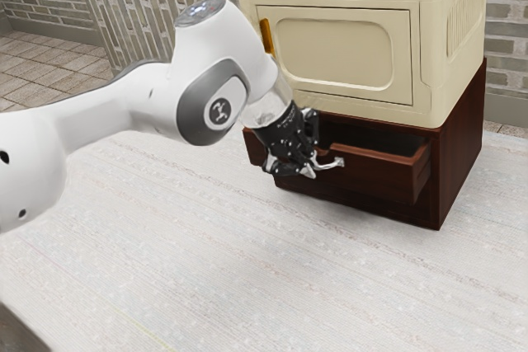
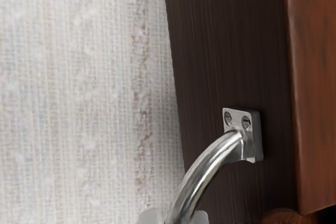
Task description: Pull the drawer handle with one arm to open the drawer
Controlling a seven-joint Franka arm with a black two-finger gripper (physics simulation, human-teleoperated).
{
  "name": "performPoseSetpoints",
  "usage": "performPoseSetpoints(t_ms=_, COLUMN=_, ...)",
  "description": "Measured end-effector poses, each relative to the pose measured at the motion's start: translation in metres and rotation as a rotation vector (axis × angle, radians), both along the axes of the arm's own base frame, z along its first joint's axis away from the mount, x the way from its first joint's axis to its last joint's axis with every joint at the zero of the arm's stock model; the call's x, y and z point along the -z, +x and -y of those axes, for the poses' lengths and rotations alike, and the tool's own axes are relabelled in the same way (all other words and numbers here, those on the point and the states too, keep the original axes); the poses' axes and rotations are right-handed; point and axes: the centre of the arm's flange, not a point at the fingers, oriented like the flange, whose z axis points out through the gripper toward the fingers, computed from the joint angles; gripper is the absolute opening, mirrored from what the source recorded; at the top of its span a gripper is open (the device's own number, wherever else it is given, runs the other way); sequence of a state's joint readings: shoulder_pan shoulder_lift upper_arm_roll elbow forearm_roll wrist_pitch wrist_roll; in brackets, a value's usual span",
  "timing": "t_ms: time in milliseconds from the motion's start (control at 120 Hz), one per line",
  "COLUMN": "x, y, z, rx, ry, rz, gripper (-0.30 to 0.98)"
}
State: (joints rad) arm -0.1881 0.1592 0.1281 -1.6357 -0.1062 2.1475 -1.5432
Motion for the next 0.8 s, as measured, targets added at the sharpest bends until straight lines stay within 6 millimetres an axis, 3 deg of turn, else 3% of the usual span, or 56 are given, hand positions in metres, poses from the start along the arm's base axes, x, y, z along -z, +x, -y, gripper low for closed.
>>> performPoseSetpoints(t_ms=800, x=-0.002, y=-0.067, z=0.003, rx=0.019, ry=-0.018, rz=-0.038, gripper=-0.10)
